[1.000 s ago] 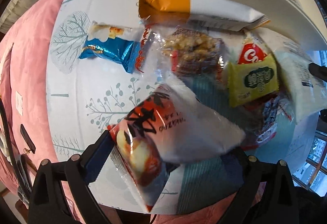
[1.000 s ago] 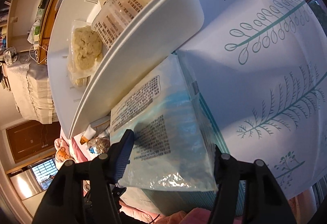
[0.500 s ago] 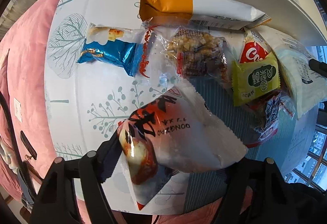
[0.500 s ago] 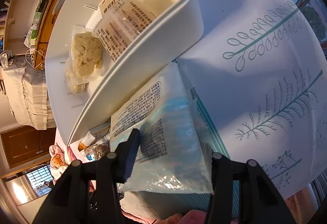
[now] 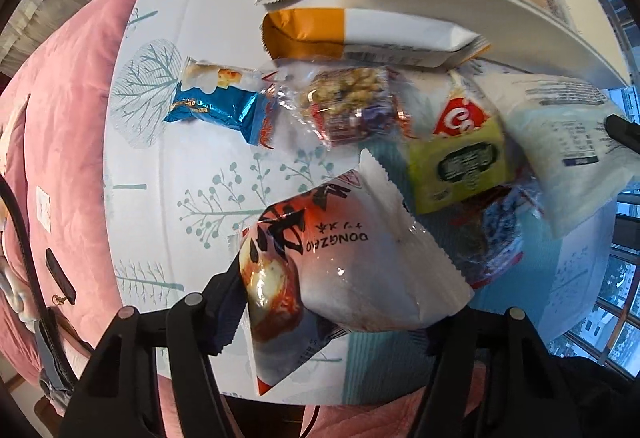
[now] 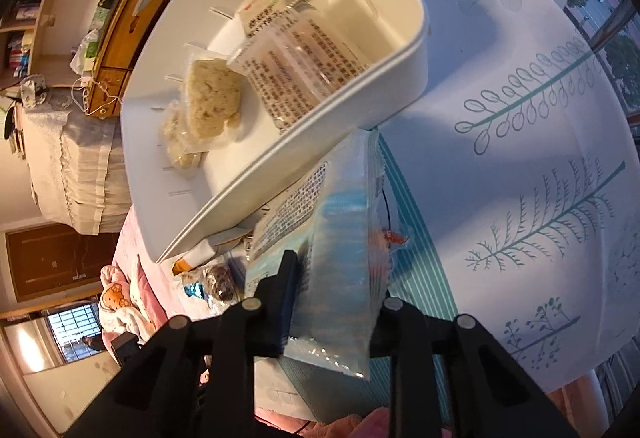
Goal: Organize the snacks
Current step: 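Grasp the red-white bag with the left tool while the right tool grasps the light-blue pack, then carry both held packs over the white tray and lower them in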
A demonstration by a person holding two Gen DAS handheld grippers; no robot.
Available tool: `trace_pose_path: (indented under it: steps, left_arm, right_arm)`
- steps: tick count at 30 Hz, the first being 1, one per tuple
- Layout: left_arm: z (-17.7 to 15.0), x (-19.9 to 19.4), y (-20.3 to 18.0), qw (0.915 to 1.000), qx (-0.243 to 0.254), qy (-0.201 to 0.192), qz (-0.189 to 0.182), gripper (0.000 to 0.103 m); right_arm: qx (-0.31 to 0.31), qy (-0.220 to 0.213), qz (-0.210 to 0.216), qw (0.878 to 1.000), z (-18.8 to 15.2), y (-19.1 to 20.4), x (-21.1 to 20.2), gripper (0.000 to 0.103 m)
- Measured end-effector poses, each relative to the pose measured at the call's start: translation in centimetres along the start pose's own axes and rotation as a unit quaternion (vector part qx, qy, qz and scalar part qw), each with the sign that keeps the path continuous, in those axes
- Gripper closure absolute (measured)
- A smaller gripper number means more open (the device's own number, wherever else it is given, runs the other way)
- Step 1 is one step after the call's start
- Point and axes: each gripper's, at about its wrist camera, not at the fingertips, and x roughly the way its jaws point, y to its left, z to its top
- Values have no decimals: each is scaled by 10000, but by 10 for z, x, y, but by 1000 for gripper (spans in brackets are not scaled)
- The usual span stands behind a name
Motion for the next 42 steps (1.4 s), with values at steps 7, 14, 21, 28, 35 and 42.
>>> trace_pose_path:
  steps: [7,14,21,28,35,42]
  left_arm:
    - [-4,-38,-23,9997,124,-209,-42,38]
    - [2,-79,-41,9984,339,-418,-148,38]
    - [16,-113,-51,9960,600,-637,-190,37]
    - [40,-133,-54,9922,874,-877,-168,37]
    - [73,-139,-52,9903,955,-1013,-33,37]
    - [106,-135,-50,9892,836,-1187,-208,37]
  right_arm:
    - [-141,48,139,9998,-6,3,-23,84]
    - [-285,63,137,9995,-12,8,-47,85]
    - [-279,-16,235,9993,-18,2,-75,86]
    - [-600,-432,452,9962,-17,12,-109,87]
    - [-1377,-1111,648,9821,-12,45,-138,87]
    - [-1785,-1510,1007,9671,16,65,-132,87]
